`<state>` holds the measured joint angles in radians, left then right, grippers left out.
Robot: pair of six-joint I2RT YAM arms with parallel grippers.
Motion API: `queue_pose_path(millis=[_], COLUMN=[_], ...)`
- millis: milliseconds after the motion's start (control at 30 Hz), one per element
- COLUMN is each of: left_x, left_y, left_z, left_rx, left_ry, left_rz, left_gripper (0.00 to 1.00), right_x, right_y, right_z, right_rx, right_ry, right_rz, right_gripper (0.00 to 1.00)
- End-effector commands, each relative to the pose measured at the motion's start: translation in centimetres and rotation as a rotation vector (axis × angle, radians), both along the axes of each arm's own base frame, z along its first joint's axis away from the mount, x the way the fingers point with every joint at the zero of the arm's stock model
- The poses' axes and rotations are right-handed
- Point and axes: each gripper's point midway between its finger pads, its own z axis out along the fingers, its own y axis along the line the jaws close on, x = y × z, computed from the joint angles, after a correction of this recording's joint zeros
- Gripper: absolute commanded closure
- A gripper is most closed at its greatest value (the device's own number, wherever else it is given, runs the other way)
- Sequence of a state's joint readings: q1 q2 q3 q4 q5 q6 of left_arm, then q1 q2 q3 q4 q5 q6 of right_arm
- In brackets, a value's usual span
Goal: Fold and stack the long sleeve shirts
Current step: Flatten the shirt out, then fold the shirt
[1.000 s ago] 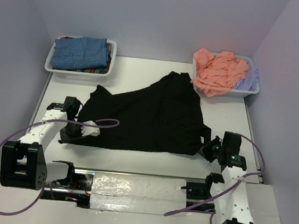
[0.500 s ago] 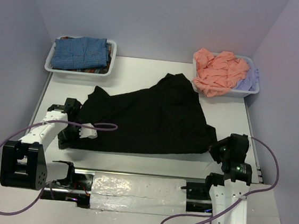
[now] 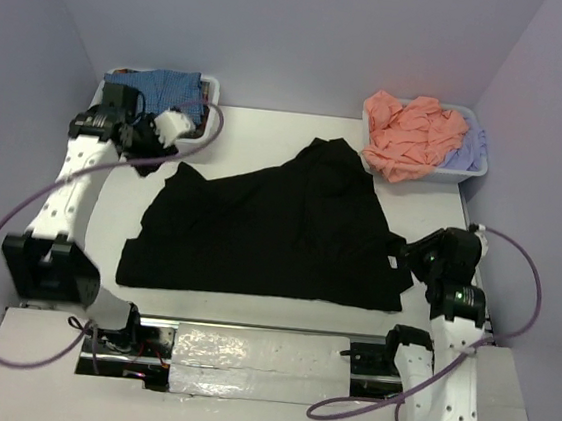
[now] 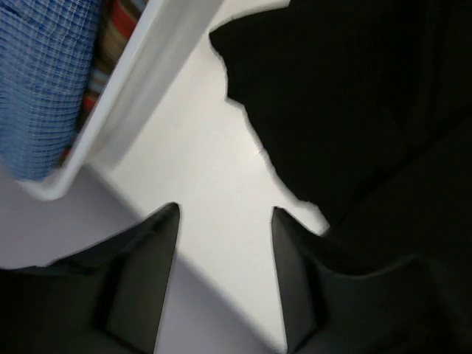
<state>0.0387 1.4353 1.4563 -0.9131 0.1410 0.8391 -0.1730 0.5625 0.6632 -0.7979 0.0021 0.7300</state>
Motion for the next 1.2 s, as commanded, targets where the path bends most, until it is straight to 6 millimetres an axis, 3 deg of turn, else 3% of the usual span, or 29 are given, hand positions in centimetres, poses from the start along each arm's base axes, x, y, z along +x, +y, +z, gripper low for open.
queue_pose_path(millis=[0,67,167,267,333,433,567,633,667,767,833,900,933,1000,1033,1067,1167], left_x=[3.0,4.8,7.5,9.2,10.1,10.1,8.8,8.9,8.5,8.4,8.5,8.3,8.5,8.2,8.1,8.0,8.0], left_y=[-2.8,-3.2,-3.3,-2.7,-1.7,-0.9,-0.7,0.3,0.8,1.7,1.8,1.9,1.8,1.4,1.4,1.8,3.9], left_z=[-5.0,-7.3,-8.6,-10.0,-12.1,-13.8,-18.0,-19.3,-20.5,-21.3,-21.1,-20.5,-20.0,-20.1,-20.1,-20.0,-19.4], left_rx=[-0.273,-0.313,-0.356,-0.342,-0.3,-0.273,-0.252,-0.216,-0.214,-0.231,-0.238,-0.256,-0.268,-0.289,-0.293,-0.287,-0.273], left_ry=[0.192,0.242,0.21,0.167,0.174,0.176,0.222,0.207,0.23,0.237,0.216,0.199,0.181,0.191,0.193,0.198,0.178], left_rz=[0.197,0.251,0.331,0.396,0.463,0.499,0.519,0.564,0.595,0.631,0.63,0.617,0.609,0.587,0.584,0.598,0.661], left_gripper=[0.43,0.41,0.26,0.2,0.18,0.17,0.17,0.18,0.19,0.28,0.41,0.48,0.58,0.7,0.91,1.0,1.0], right_x=[4.0,5.5,6.7,7.5,8.1,8.7,9.7,10.3,10.4,11.0,11.0,10.6,10.3,10.1,9.8,9.7,9.4], right_y=[0.2,0.5,0.2,-0.2,-0.3,-0.1,-0.2,-0.4,-0.5,-0.8,-1.1,-1.2,-1.2,-1.0,-0.8,-0.9,-1.3], right_z=[2.4,2.3,2.0,0.9,-0.5,-2.0,-5.9,-6.9,-8.4,-10.2,-11.0,-12.2,-12.7,-13.2,-13.5,-13.5,-13.5], right_rx=[-0.064,-0.052,-0.074,-0.088,-0.078,-0.063,-0.026,-0.019,-0.002,0.01,0.011,0.015,0.02,0.035,0.048,0.048,0.045], right_ry=[-0.081,-0.062,-0.044,-0.009,0.03,0.06,0.173,0.208,0.259,0.328,0.363,0.404,0.418,0.423,0.428,0.427,0.423], right_rz=[0.131,0.171,0.196,0.2,0.211,0.223,0.235,0.228,0.222,0.215,0.201,0.189,0.183,0.177,0.163,0.155,0.109], right_gripper=[0.72,0.7,0.59,0.48,0.4,0.34,0.29,0.27,0.27,0.26,0.26,0.3,0.32,0.52,0.6,0.76,1.0])
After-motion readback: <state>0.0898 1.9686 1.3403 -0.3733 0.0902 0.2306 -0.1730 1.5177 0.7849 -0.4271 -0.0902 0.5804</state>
